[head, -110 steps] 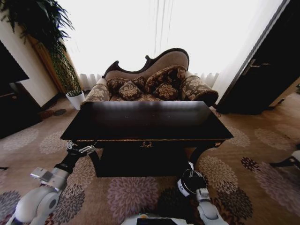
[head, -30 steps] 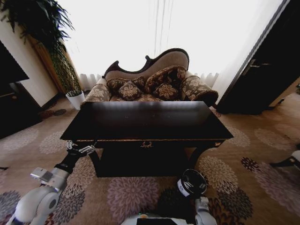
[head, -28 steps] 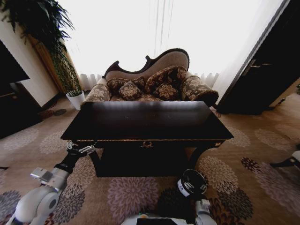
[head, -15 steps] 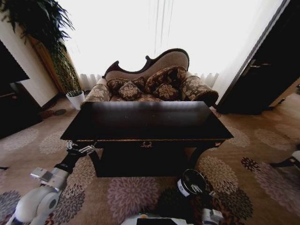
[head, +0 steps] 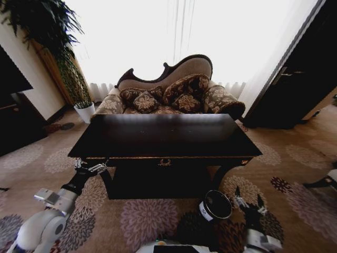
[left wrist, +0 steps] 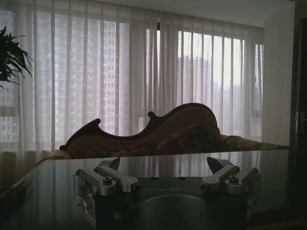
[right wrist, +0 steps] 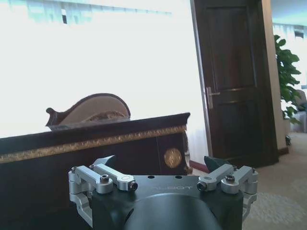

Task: Move to the front of the table and place the trash on the table into the trash bin.

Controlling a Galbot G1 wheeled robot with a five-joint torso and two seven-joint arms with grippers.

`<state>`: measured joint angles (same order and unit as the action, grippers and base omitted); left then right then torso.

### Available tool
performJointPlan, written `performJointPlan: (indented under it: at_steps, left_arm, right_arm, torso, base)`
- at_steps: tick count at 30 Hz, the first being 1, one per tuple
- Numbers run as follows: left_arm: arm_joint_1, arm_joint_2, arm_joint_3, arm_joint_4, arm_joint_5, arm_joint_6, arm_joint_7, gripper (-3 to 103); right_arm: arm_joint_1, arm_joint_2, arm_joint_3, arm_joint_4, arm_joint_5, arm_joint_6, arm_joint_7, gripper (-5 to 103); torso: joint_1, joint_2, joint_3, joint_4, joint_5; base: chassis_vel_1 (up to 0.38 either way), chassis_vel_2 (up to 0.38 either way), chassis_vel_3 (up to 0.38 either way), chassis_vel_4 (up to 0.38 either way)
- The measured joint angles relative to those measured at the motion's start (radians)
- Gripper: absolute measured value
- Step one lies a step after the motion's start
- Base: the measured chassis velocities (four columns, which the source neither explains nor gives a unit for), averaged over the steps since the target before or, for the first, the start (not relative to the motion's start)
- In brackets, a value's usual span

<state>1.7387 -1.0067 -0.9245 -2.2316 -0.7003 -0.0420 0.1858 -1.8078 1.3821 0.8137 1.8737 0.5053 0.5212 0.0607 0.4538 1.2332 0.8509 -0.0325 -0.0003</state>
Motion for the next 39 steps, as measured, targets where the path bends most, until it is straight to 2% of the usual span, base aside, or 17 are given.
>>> performJointPlan:
  at_steps: [10, 17, 19, 25, 27, 32, 39]
  left_arm:
    - [0.000, 0.000, 0.000, 0.000, 0.000, 0.000, 0.000, 100]
    - [0.000, 0.000, 0.000, 0.000, 0.000, 0.000, 0.000, 100]
    - [0.000, 0.000, 0.000, 0.000, 0.000, 0.000, 0.000, 100]
    - [0.000, 0.000, 0.000, 0.000, 0.000, 0.000, 0.000, 100]
    - [0.000, 0.000, 0.000, 0.000, 0.000, 0.000, 0.000, 100]
    - [0.000, 0.000, 0.000, 0.000, 0.000, 0.000, 0.000, 100]
    - [0.000, 0.000, 0.000, 0.000, 0.000, 0.000, 0.000, 100]
  right_arm:
    - [0.008, -0.061, 0.014, 0.123, 0.053, -0.037, -0.039, 100]
    - [0.006, -0.107, -0.021, 0.242, 0.059, -0.073, -0.052, 100]
    - [0.008, -0.115, -0.028, 0.246, 0.056, -0.075, -0.052, 100]
    - [0.041, -0.197, -0.072, 0.238, 0.044, -0.096, -0.044, 100]
    - [0.073, -0.262, -0.086, 0.214, 0.044, -0.104, -0.035, 100]
    - [0.113, -0.337, -0.102, 0.187, 0.055, -0.122, -0.023, 100]
    - [0.135, -0.358, -0.108, 0.179, 0.062, -0.131, -0.021, 100]
  torso:
    - [0.000, 0.000, 0.000, 0.0000, 0.0001]
    - [0.000, 0.000, 0.000, 0.0000, -0.0001]
    - [0.000, 0.000, 0.000, 0.0000, -0.0001]
    - [0.000, 0.000, 0.000, 0.0000, 0.0002]
    - [0.000, 0.000, 0.000, 0.0002, 0.0000]
    - [0.000, 0.000, 0.000, 0.0001, 0.0002]
    - [0.000, 0.000, 0.000, 0.0001, 0.0000]
  base:
    - [0.000, 0.000, 0.000, 0.000]
    - [0.000, 0.000, 0.000, 0.000]
    - [0.000, 0.000, 0.000, 0.000]
    - [0.000, 0.000, 0.000, 0.000]
    - [0.000, 0.000, 0.000, 0.000]
    - [0.000, 0.000, 0.000, 0.000]
    - [0.000, 0.000, 0.000, 0.000]
